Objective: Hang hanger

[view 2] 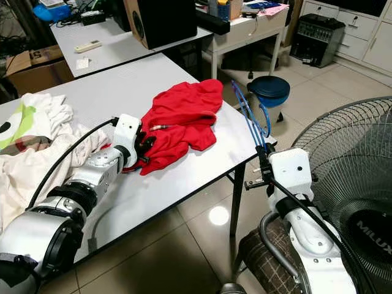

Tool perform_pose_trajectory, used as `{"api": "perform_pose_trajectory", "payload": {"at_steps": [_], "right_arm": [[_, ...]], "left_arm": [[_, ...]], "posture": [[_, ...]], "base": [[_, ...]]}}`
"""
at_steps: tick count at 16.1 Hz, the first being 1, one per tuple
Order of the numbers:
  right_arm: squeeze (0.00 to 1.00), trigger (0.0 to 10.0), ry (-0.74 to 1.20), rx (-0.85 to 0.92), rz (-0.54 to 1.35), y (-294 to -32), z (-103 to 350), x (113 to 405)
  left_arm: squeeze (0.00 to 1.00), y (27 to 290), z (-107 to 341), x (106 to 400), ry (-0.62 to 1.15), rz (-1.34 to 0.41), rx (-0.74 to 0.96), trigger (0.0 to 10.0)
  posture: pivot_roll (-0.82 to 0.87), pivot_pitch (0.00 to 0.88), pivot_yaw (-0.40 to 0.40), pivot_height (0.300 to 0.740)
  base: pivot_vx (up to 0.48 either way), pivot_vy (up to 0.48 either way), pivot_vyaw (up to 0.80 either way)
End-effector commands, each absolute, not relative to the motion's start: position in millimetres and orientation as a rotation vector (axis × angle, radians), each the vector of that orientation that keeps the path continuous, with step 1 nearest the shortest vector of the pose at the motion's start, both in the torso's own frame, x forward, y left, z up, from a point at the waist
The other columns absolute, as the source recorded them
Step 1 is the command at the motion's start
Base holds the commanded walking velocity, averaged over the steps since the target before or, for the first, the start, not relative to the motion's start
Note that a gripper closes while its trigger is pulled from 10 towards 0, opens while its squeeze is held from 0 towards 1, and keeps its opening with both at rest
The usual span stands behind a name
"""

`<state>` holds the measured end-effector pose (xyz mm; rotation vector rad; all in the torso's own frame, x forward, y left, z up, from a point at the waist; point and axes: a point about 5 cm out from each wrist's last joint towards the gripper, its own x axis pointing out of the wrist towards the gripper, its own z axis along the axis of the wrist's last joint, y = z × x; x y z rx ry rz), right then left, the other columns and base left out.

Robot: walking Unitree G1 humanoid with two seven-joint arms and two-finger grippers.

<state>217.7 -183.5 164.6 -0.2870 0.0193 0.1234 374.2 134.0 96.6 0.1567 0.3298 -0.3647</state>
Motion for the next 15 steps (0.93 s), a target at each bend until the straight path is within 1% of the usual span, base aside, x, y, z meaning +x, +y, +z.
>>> {"api": "perform_pose_trajectory", "payload": {"at_steps": [1, 4, 7, 9, 10, 11, 12, 15], "right_arm": [[0.0, 10.0, 0.018, -0.295, 0.134, -182, 165, 220], [0.0, 10.0, 0.015, -0.295, 0.135, -181, 166, 221], [0.0, 10.0, 0.007, -0.295, 0.134, -181, 167, 221], [0.0, 10.0, -0.007, -0.294, 0.133, -181, 169, 221], [0.0, 10.0, -0.019, -0.29, 0.135, -181, 170, 221], [0.0, 10.0, -0.023, -0.289, 0.138, -180, 170, 221], [0.0, 10.0, -0.048, -0.285, 0.161, -177, 173, 219], [0.0, 10.0, -0.06, -0.251, 0.318, -168, 173, 198]], "left_arm": [[0.0, 144, 89, 372, 0.399, -0.316, 0.165, 0.0], [0.0, 148, 89, 372, 0.407, -0.282, 0.154, 0.0], [0.0, 150, 101, 378, 0.336, -0.267, 0.091, 0.0], [0.0, 147, 121, 386, 0.251, -0.318, 0.027, 0.0], [0.0, 146, 137, 391, 0.195, -0.361, 0.016, 0.0], [0.0, 147, 144, 394, 0.171, -0.371, 0.017, 0.0], [0.0, 152, 162, 399, 0.118, -0.397, 0.018, 0.0], [0.0, 162, 197, 405, 0.01, -0.47, 0.021, 0.0]], "posture": [[-0.19, 0.0, 0.121, 0.74], [-0.19, 0.0, 0.122, 0.74], [-0.2, 0.0, 0.124, 0.74], [-0.2, 0.0, 0.124, 0.74], [-0.19, 0.0, 0.124, 0.74], [-0.19, 0.0, 0.126, 0.74], [-0.19, 0.0, 0.131, 0.74], [-0.17, 0.0, 0.134, 0.74]], "base": [[0.0, 0.0, 0.0], [0.0, 0.0, 0.0], [0.0, 0.0, 0.0], [0.0, 0.0, 0.0], [0.0, 0.0, 0.0], [0.0, 0.0, 0.0], [0.0, 0.0, 0.0], [0.0, 0.0, 0.0]]}}
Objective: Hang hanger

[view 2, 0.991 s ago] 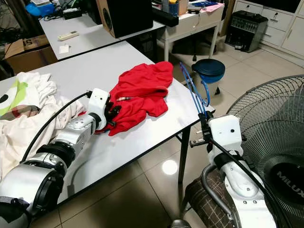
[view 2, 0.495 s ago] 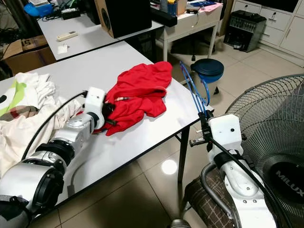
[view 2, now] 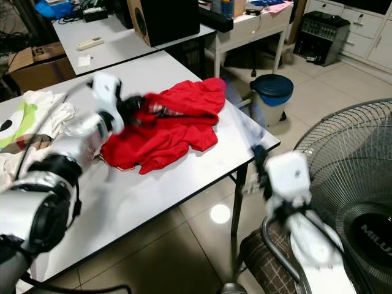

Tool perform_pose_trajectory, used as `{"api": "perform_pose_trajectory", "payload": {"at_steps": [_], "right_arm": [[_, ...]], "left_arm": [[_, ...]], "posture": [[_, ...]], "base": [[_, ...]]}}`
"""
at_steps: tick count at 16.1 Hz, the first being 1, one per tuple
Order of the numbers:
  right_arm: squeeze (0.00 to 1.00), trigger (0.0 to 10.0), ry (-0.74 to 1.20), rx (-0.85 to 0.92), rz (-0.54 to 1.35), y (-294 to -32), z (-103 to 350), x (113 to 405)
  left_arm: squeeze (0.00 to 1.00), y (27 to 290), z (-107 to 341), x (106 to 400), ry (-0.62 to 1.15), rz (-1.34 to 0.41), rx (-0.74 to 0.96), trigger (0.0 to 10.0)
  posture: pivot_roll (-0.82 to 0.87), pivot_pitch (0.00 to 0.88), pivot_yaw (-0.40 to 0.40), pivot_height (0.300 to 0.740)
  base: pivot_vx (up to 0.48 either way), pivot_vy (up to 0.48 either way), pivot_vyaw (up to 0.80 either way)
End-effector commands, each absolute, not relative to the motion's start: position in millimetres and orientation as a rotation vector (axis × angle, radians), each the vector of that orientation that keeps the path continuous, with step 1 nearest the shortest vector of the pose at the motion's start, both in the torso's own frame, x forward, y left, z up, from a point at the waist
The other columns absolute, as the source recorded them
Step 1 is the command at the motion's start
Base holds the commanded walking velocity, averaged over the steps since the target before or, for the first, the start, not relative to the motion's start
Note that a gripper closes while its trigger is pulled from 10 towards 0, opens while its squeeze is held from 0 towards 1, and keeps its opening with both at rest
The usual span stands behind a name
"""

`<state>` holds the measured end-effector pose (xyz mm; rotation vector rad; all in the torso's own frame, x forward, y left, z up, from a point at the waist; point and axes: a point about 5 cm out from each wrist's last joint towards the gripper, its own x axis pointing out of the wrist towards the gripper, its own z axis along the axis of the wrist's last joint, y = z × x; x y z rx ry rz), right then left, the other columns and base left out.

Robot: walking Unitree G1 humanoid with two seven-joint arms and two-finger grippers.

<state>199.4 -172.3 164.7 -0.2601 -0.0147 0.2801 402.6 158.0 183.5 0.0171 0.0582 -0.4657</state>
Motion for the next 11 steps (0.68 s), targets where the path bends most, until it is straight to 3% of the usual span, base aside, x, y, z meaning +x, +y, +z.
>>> {"api": "perform_pose_trajectory", "payload": {"at_steps": [1, 6, 11], "right_arm": [[0.0, 10.0, -0.054, -0.231, 0.356, -167, 172, 192], [0.0, 10.0, -0.058, -0.142, 0.558, -148, 175, 183], [0.0, 10.0, 0.031, -0.05, 0.55, -151, 165, 200]], "left_arm": [[0.0, 166, 210, 406, -0.034, -0.484, 0.039, 0.0], [0.0, 170, 241, 404, -0.158, -0.576, 0.142, 0.0], [0.0, 163, 253, 387, -0.292, -0.782, 0.251, 0.0]], "posture": [[-0.18, 0.0, 0.137, 0.74], [-0.16, 0.0, 0.145, 0.74], [-0.13, 0.0, 0.127, 0.74]], "base": [[0.0, 0.0, 0.0], [0.0, 0.0, 0.0], [0.0, 0.0, 0.0]]}}
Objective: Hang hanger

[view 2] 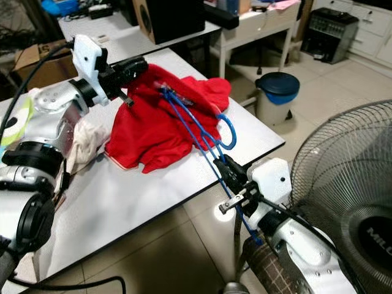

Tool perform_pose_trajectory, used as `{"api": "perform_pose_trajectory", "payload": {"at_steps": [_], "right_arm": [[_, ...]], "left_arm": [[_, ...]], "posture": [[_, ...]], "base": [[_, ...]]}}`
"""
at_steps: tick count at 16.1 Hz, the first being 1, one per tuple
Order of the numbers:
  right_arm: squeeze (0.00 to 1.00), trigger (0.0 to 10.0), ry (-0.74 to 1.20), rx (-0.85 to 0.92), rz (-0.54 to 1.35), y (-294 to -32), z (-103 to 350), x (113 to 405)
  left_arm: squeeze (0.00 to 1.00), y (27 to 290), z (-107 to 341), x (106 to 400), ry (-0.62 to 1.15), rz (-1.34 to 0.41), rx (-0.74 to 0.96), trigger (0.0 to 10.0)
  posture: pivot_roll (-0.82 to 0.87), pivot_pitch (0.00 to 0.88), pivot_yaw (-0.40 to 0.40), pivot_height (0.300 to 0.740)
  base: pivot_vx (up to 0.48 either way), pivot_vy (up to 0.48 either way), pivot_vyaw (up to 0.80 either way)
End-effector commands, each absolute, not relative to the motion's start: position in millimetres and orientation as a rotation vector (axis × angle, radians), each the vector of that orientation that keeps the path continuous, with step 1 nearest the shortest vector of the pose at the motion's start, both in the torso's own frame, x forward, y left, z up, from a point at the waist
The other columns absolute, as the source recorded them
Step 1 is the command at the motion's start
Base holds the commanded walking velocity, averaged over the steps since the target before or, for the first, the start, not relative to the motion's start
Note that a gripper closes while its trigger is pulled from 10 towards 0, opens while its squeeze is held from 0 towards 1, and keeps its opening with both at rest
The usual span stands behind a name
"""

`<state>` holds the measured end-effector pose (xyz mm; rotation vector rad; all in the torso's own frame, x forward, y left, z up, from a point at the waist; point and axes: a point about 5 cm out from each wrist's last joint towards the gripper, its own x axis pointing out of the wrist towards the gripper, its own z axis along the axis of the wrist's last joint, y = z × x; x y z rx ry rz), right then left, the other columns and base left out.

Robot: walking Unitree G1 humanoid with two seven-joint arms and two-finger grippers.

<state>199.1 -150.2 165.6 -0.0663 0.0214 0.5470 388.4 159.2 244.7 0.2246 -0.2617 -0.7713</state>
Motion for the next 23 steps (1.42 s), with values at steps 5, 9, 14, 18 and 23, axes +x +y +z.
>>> {"api": "perform_pose_trajectory", "payload": {"at_steps": [5, 9, 14, 18, 23], "right_arm": [[0.0, 10.0, 0.102, 0.151, 0.453, -162, 156, 213], [0.0, 10.0, 0.05, 0.401, 0.421, -160, 163, 216], [0.0, 10.0, 0.197, 0.762, 0.277, -163, 147, 248], [0.0, 10.0, 0.178, 0.676, 0.433, -154, 162, 253], [0.0, 10.0, 0.027, 0.171, 0.64, -159, 188, 228]], "left_arm": [[0.0, 169, 256, 373, -0.317, -0.823, 0.297, 0.0], [0.0, 169, 250, 372, -0.299, -0.81, 0.296, 0.0], [0.0, 161, 245, 367, -0.28, -0.873, 0.285, 0.0], [0.0, 154, 242, 373, -0.252, -0.798, 0.287, 0.0], [0.0, 146, 237, 395, -0.157, -0.608, 0.264, 0.0]], "posture": [[-0.11, 0.0, 0.107, 0.74], [-0.11, 0.0, 0.103, 0.74], [-0.12, 0.0, 0.107, 0.74], [-0.09, 0.0, 0.08, 0.74], [-0.1, 0.0, 0.089, 0.74]], "base": [[0.0, 0.0, 0.0], [0.0, 0.0, 0.0], [0.0, 0.0, 0.0], [0.0, 0.0, 0.0], [0.0, 0.0, 0.0]]}}
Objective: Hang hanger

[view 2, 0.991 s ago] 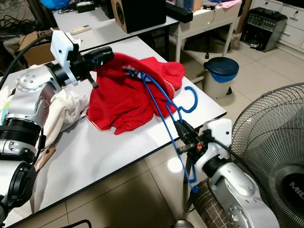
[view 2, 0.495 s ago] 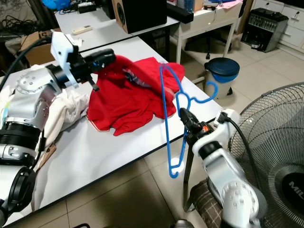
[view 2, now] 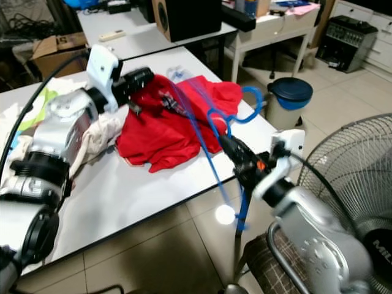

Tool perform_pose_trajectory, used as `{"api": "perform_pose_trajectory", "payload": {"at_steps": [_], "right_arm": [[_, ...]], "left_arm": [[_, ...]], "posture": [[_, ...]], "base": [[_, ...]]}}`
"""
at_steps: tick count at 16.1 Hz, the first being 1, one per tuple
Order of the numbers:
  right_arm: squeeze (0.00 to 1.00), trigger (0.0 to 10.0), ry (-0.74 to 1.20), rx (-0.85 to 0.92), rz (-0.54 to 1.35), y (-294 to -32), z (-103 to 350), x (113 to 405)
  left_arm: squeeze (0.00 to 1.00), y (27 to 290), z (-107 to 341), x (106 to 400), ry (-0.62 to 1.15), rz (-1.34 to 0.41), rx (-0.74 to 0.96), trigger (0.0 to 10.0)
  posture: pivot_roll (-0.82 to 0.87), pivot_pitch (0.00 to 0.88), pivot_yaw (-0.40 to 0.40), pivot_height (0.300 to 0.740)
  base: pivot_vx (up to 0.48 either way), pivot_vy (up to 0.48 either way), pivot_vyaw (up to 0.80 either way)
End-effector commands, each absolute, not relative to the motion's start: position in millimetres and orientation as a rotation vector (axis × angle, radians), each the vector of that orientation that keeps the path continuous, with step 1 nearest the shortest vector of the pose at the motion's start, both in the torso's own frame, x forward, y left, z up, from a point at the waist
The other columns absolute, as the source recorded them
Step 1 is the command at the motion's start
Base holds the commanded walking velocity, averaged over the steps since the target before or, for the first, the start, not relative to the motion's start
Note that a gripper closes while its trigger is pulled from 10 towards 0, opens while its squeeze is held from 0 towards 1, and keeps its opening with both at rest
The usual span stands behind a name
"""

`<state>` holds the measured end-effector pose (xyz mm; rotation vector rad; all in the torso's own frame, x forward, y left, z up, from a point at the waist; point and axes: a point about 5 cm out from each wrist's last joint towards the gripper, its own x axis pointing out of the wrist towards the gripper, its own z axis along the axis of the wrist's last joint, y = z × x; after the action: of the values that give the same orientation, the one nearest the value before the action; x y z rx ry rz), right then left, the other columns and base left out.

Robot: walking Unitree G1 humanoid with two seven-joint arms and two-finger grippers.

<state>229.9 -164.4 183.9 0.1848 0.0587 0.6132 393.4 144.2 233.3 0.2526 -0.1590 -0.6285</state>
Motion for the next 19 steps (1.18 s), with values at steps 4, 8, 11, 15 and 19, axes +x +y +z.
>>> {"api": "perform_pose_trajectory", "payload": {"at_steps": [4, 8, 11, 15, 19], "right_arm": [[0.0, 10.0, 0.108, -0.157, 0.631, -171, 184, 224], [0.0, 10.0, 0.166, -0.277, 0.457, -183, 172, 253], [0.0, 10.0, 0.187, -0.279, 0.486, -174, 164, 271], [0.0, 10.0, 0.214, -0.197, 0.388, -176, 158, 289], [0.0, 10.0, 0.056, 0.374, 0.183, -191, 188, 298]], "left_arm": [[0.0, 149, 245, 400, -0.168, -0.575, 0.269, 0.0], [0.0, 145, 254, 395, -0.219, -0.648, 0.261, 0.0], [0.0, 132, 257, 386, -0.264, -0.749, 0.242, 0.0], [0.0, 132, 274, 383, -0.328, -0.759, 0.21, 0.0], [0.0, 164, 282, 379, -0.331, -0.683, 0.3, 0.0]], "posture": [[-0.1, 0.0, 0.091, 0.74], [-0.09, 0.0, 0.08, 0.74], [-0.09, 0.0, 0.08, 0.74], [-0.06, 0.0, 0.069, 0.74], [-0.08, 0.0, 0.071, 0.74]], "base": [[0.0, 0.0, 0.0], [0.0, 0.0, 0.0], [0.0, 0.0, 0.0], [0.0, 0.0, 0.0], [0.0, 0.0, 0.0]]}}
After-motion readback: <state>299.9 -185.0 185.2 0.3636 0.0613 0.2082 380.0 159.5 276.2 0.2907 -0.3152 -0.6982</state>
